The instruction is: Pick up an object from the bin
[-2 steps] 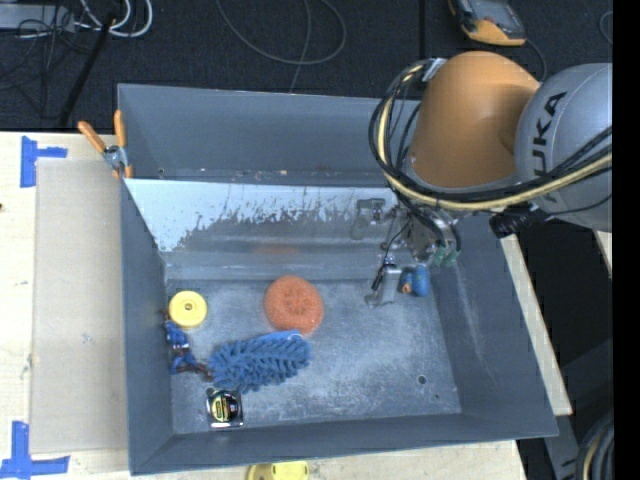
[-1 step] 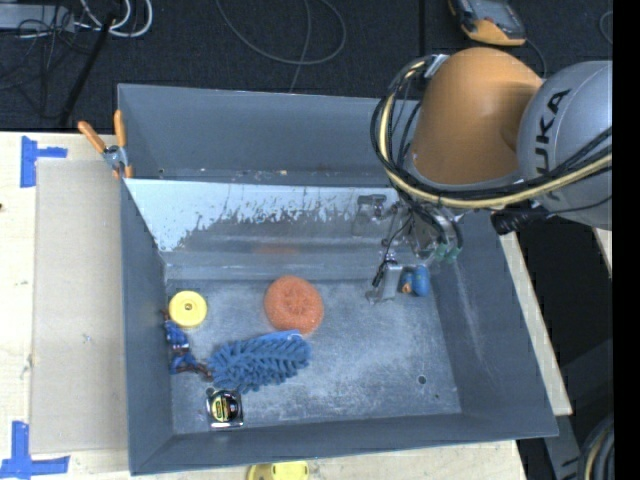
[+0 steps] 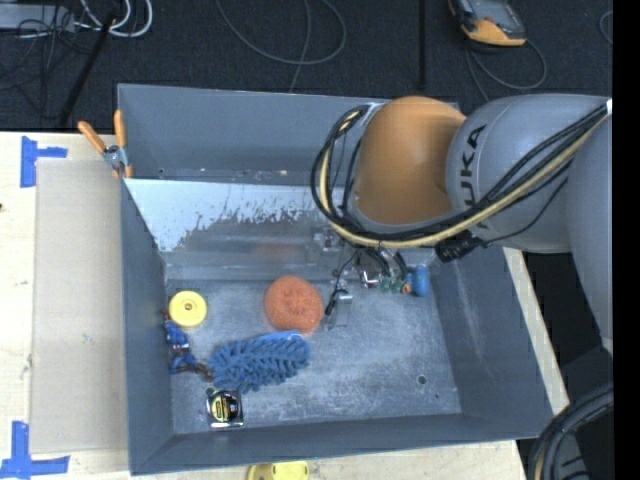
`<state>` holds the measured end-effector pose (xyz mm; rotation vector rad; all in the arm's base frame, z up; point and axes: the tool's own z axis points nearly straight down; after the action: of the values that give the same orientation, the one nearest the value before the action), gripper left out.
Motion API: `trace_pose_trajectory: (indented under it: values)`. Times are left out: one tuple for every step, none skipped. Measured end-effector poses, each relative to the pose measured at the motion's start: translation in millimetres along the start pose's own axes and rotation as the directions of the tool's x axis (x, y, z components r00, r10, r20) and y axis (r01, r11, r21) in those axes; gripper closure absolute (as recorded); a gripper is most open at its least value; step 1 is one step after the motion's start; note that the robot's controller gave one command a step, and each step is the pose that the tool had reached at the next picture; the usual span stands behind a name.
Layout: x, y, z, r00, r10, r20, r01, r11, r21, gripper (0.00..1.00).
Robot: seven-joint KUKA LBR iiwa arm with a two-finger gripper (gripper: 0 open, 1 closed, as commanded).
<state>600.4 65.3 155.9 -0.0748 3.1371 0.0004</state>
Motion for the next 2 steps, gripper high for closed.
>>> trace_pose_trajectory:
  values:
    - [-5.8,12.7,25.2,1.000,-0.016,-0.007,0.016,1.000,0.000,0.00]
    - [25.0,63.9,29.8,1.000,-0.024,-0.005,0.024,1.000,0.000,0.00]
